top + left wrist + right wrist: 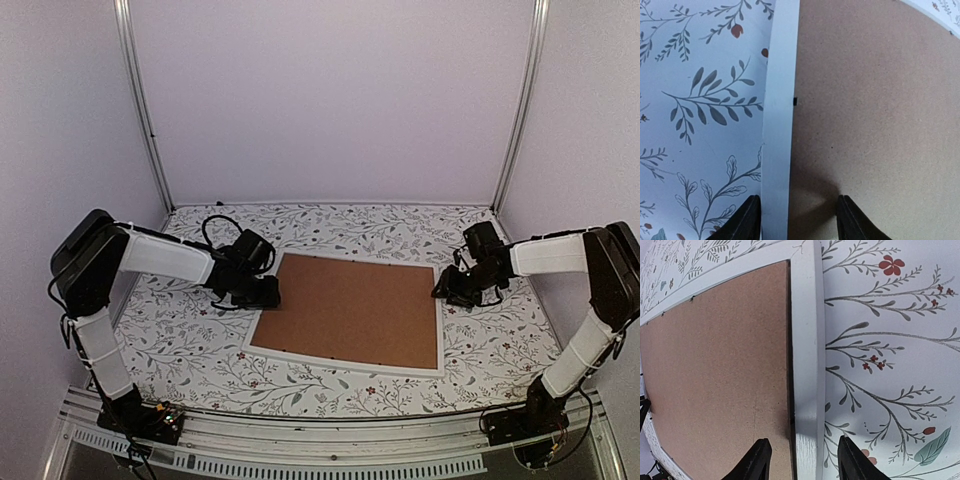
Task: Put the photo into the frame
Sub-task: Press the fastener onto the backboard.
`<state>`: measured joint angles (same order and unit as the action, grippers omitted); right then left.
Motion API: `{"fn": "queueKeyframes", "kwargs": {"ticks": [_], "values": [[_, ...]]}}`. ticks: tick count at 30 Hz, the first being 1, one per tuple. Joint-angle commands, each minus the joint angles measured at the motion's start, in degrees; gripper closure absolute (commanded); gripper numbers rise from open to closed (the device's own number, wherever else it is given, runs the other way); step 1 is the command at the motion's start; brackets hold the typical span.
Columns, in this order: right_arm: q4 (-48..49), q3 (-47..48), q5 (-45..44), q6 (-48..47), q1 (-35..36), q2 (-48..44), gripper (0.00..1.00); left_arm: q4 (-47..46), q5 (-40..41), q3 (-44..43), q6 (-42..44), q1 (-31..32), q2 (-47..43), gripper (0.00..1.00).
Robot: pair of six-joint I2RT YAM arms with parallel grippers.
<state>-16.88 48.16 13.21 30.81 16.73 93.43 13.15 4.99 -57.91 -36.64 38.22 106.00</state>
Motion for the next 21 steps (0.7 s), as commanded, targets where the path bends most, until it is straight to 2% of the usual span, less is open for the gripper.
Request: {"fn": "queueKeyframes", "kwargs": {"ticks": [1, 9, 21], "values": [[-1.66, 1.04, 1.87, -0.64, -1.11, -2.16, 0.50, 5.95, -5.17, 2.88, -1.18, 2.07, 5.59, 0.48], [-0.05, 0.48, 3.99, -1.66, -3.44, -0.53, 0.48, 6.10, -5.17, 2.72, -1.05, 2.05, 5.46, 0.48], [4.37, -0.52, 9.38, -3.44, -4.40, 6.13, 0.55, 6.20, -5.17, 2.63, -1.06, 2.04, 5.59, 0.48]]}}
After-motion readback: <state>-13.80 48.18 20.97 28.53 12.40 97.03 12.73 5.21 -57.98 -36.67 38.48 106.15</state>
